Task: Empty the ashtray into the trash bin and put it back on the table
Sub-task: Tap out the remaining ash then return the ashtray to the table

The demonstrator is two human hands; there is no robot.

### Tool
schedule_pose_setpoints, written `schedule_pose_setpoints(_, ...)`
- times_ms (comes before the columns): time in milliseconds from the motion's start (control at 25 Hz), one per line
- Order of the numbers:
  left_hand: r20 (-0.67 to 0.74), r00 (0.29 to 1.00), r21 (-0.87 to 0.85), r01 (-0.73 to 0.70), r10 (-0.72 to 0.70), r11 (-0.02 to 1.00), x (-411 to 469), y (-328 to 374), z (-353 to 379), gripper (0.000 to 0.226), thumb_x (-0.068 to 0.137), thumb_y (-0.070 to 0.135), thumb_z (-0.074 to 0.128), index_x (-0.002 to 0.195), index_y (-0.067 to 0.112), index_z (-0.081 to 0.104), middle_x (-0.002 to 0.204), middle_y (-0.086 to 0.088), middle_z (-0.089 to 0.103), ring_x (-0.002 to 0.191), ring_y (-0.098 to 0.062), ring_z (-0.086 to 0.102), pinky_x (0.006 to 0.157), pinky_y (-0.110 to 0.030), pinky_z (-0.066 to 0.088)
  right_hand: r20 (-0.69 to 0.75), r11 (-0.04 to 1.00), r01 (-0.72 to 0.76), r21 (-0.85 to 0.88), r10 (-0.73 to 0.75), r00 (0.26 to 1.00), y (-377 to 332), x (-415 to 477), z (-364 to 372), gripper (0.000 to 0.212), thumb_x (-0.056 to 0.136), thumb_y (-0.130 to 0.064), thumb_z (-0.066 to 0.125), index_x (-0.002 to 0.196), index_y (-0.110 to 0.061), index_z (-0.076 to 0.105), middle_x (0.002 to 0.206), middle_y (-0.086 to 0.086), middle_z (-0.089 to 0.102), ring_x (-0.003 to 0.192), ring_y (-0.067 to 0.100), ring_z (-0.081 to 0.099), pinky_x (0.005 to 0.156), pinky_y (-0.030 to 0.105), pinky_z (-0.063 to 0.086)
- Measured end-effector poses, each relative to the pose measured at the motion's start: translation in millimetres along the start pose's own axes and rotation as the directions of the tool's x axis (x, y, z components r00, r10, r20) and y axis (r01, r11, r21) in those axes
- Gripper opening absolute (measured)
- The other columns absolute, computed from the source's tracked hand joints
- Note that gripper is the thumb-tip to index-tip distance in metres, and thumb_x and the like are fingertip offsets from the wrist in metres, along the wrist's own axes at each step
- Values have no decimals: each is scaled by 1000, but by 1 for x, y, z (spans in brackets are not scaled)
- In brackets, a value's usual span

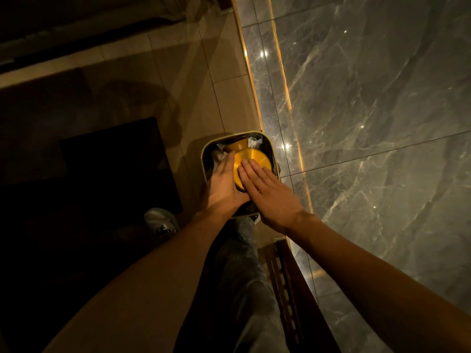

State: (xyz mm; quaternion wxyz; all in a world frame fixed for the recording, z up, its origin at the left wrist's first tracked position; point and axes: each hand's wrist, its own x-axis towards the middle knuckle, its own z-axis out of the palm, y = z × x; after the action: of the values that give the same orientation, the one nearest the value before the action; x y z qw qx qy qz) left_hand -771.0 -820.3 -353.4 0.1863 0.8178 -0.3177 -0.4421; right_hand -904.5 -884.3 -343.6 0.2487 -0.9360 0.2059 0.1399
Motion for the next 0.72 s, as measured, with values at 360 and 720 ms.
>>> schedule_pose_setpoints(360,-15,1000,-26,4,-4,1000,-2,-1,0,103,58,29,88,146,13,37,145,-11,48,130,-28,50,106,-40,44,-56,995,-67,79,72,996,1,0,-3,74,90,-4,53,154,-1,14,162,18,13,151,29,6,122,40,7)
schedule_pose_setpoints(720,-7,1000,-7,15,-15,1000,-1,1,0,101,61,27,86,147,10,36,147,-13,47,133,-28,48,109,-36,40,-4,998,-1,62,1,1000,0,3,-2,87,85,-2,60,154,-3,8,163,18,9,151,28,3,120,39,1)
